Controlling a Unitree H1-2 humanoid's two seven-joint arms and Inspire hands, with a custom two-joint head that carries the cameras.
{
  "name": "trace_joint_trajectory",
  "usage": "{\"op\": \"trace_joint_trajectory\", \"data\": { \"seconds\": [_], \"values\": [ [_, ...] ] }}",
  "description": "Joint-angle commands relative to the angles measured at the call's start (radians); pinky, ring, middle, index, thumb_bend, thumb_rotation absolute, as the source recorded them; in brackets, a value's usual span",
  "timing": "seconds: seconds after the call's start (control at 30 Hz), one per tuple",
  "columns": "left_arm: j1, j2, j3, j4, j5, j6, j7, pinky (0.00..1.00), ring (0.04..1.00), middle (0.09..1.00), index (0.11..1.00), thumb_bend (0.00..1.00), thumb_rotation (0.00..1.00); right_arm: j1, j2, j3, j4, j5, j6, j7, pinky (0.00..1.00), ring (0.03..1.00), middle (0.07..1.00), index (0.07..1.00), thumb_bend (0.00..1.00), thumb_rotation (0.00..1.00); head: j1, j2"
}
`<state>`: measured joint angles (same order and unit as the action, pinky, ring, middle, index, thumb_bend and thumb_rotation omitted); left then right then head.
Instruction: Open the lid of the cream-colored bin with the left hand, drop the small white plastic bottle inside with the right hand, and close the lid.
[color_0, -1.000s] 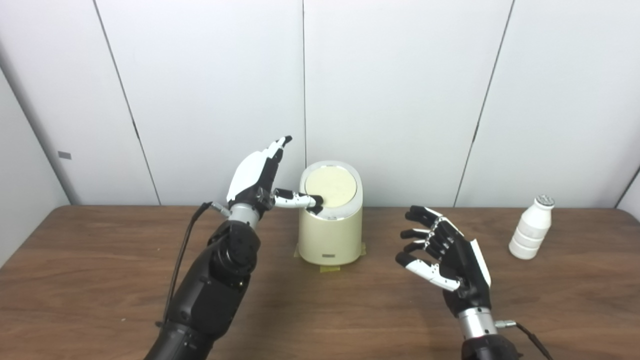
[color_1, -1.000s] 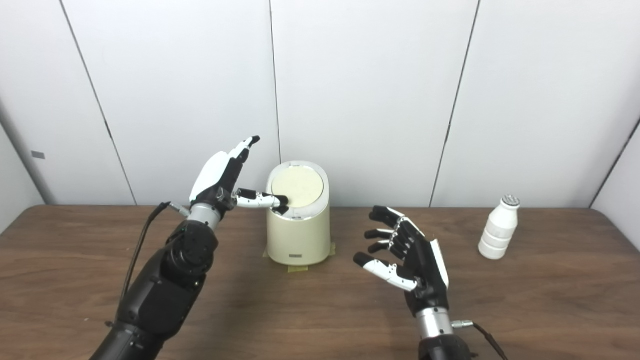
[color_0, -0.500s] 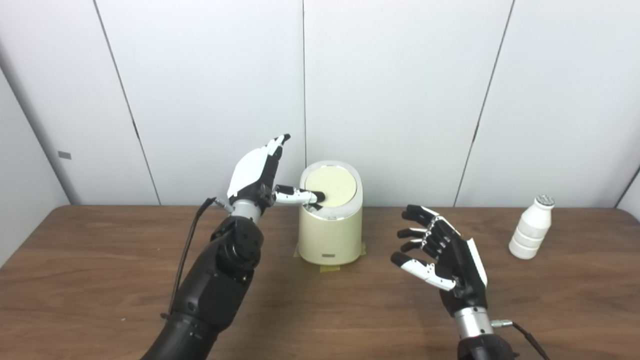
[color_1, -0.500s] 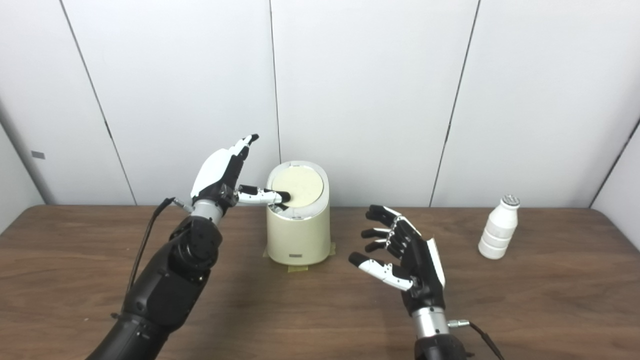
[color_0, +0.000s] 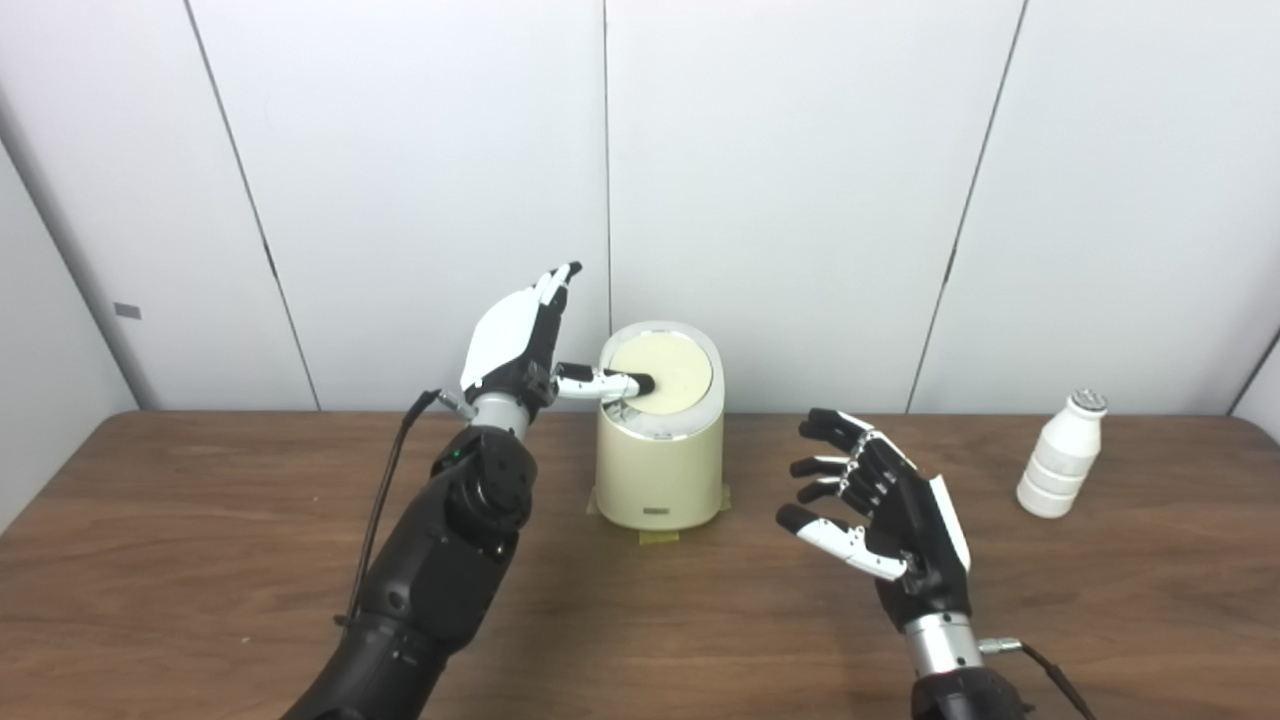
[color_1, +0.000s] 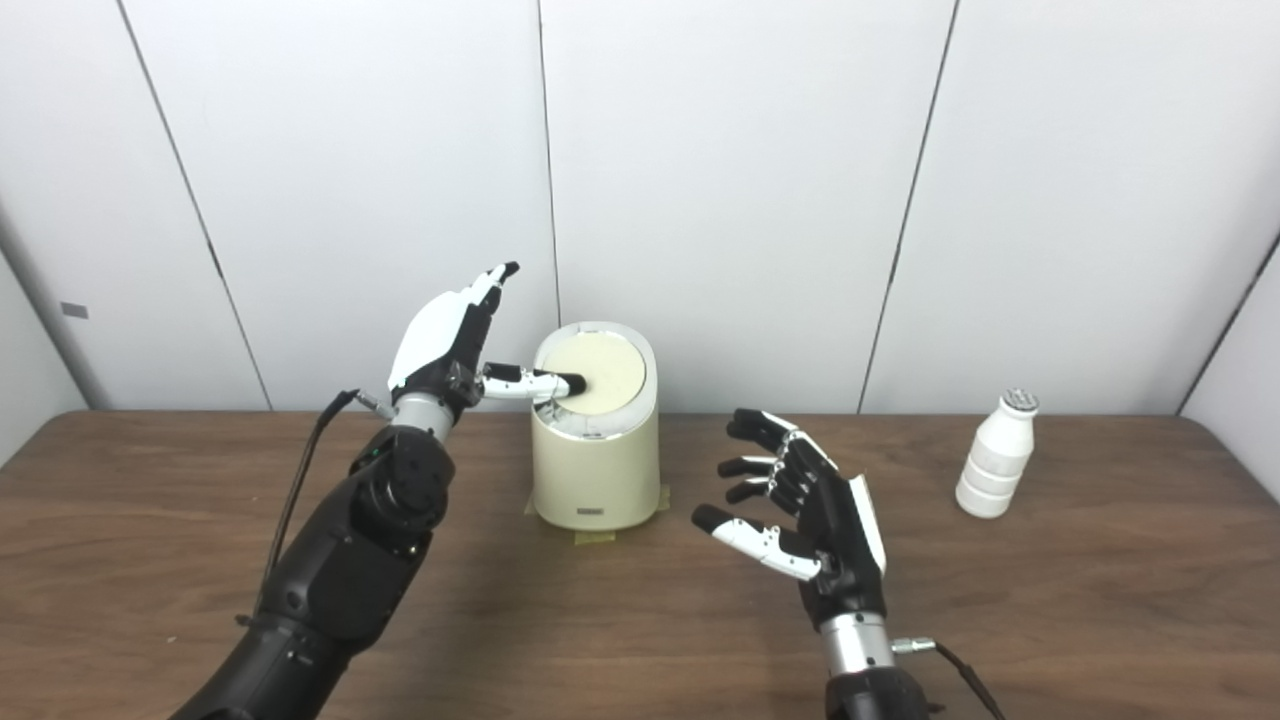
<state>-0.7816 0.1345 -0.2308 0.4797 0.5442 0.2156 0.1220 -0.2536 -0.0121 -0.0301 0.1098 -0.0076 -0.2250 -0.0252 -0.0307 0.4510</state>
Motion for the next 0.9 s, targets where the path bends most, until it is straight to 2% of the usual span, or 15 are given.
{"op": "trace_joint_trajectory", "data": {
  "seconds": [0.0, 0.2, 0.5, 0.63, 0.7, 0.8, 0.87],
  "values": [
    [-0.066, -0.001, -0.004, -0.023, 0.017, -0.004, 0.016, 0.96, 1.0, 1.0, 1.0, 0.95, 0.26, -0.035, 0.005, 0.0, -0.028, -0.003, -0.021, -0.006, 0.47, 0.593, 0.738, 0.724, 0.7, 0.25, -0.001, 0.001],
    [-0.064, 0.006, -0.019, -0.03, 0.02, 0.009, -0.007, 0.98, 1.0, 1.0, 1.0, 1.0, 0.27, -0.035, 0.003, 0.004, -0.036, -0.011, -0.014, -0.013, 0.47, 0.593, 0.74, 0.728, 0.7, 0.27, 0.0, 0.005],
    [-0.06, 0.022, -0.04, -0.045, 0.029, 0.033, -0.037, 0.95, 1.0, 1.0, 1.0, 1.0, 0.26, -0.037, 0.0, 0.006, -0.038, -0.015, -0.015, -0.014, 0.45, 0.589, 0.741, 0.732, 0.71, 0.28, 0.003, 0.014],
    [-0.063, 0.032, -0.064, -0.053, 0.056, 0.072, -0.058, 0.95, 1.0, 1.0, 1.0, 1.0, 0.26, -0.038, -0.003, 0.004, -0.029, -0.008, -0.018, -0.009, 0.45, 0.586, 0.741, 0.733, 0.72, 0.29, 0.005, 0.018],
    [-0.069, 0.051, -0.113, -0.05, 0.123, 0.095, -0.061, 0.95, 1.0, 1.0, 1.0, 0.98, 0.22, -0.038, -0.003, 0.004, -0.03, -0.005, -0.016, -0.008, 0.45, 0.586, 0.745, 0.733, 0.72, 0.28, 0.007, 0.021],
    [-0.089, 0.108, -0.266, -0.032, 0.34, 0.121, -0.042, 0.89, 1.0, 1.0, 1.0, 0.94, 0.13, -0.039, -0.004, 0.005, -0.029, -0.002, -0.02, -0.005, 0.44, 0.584, 0.74, 0.73, 0.71, 0.27, 0.011, 0.021],
    [-0.1, 0.131, -0.34, -0.038, 0.445, 0.17, -0.078, 0.97, 1.0, 1.0, 1.0, 0.92, 0.07, -0.04, -0.003, 0.006, -0.031, 0.002, -0.018, -0.003, 0.44, 0.58, 0.739, 0.727, 0.7, 0.26, 0.011, 0.021]
  ]
}}
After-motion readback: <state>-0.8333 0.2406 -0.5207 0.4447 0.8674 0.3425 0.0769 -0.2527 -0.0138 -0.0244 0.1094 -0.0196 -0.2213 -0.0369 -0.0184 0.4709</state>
